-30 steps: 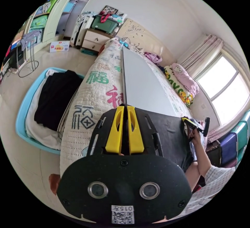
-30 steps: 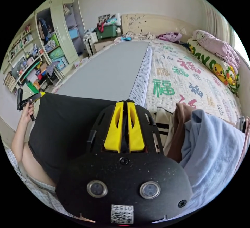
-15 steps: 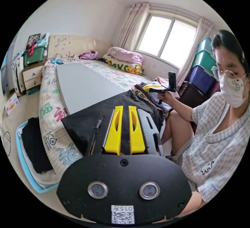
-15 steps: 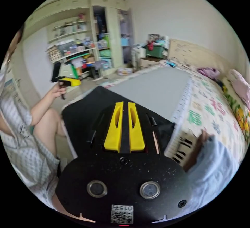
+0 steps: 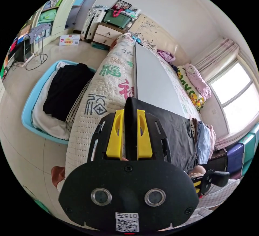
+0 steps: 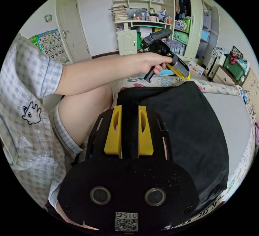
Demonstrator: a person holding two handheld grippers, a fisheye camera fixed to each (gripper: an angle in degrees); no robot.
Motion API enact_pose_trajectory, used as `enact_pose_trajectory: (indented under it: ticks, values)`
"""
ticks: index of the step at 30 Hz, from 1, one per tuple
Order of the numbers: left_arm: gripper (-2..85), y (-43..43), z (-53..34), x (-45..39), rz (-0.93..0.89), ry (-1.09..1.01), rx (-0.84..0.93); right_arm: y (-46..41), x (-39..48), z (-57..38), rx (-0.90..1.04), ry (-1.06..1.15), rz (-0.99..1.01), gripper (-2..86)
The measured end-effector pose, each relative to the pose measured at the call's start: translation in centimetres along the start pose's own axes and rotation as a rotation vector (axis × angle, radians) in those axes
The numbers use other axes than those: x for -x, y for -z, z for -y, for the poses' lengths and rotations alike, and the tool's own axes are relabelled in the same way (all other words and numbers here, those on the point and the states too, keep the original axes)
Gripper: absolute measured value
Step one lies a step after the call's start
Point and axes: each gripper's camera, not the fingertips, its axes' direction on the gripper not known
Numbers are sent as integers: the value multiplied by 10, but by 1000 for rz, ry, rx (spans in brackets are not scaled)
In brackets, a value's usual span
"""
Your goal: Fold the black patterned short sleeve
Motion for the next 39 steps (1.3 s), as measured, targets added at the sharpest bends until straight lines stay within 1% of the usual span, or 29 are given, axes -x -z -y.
enact_pose_trajectory:
  ticks: [2,5,9,10,12,15,17,19,22,26,29,30,32,34,36,38,39]
  values:
    - [77,-14,4,10,-65,20,5,-12,7,-9,19,-7,-31,85]
    - [57,-27,9,14,-100,-14,21,-27,6,-28,55,-38,-26,63]
    - [13,-43,16,15,-178,-11,28,-23,4,-60,41,-68,1,28]
    - [6,-47,18,12,-175,-24,25,-19,5,-69,28,-63,11,20]
    - [-1,-53,21,6,-134,-34,33,-12,8,-81,9,-42,25,12]
    - [-6,-52,25,-7,-114,-79,-8,2,15,-98,-40,-3,25,5]
    - [-7,-53,24,-16,-34,-115,-16,9,18,-106,-67,8,28,3]
    - [-7,-58,24,-18,2,-128,8,5,20,-112,-46,13,35,2]
    - [-5,-72,22,-17,19,-119,53,-7,28,-116,30,21,-12,3]
    - [3,-90,18,-25,70,-132,104,3,40,-122,22,60,-66,2]
    - [24,-95,13,-38,127,-171,113,18,47,-126,9,90,9,-4]
    - [31,-95,11,-40,138,-175,113,25,48,-128,4,109,69,-5]
    - [54,-90,6,-47,183,-172,86,41,46,-133,-15,128,142,-4]
    - [57,-79,1,-53,193,-192,49,69,35,-142,-59,152,184,4]
    - [52,-65,-7,-65,141,-277,3,117,6,-159,-122,142,176,31]
    - [48,-49,-25,-89,-45,-477,-7,155,-22,-176,-156,101,164,38]
    - [49,-46,-30,-95,-119,-539,8,177,-40,-190,-164,71,167,34]
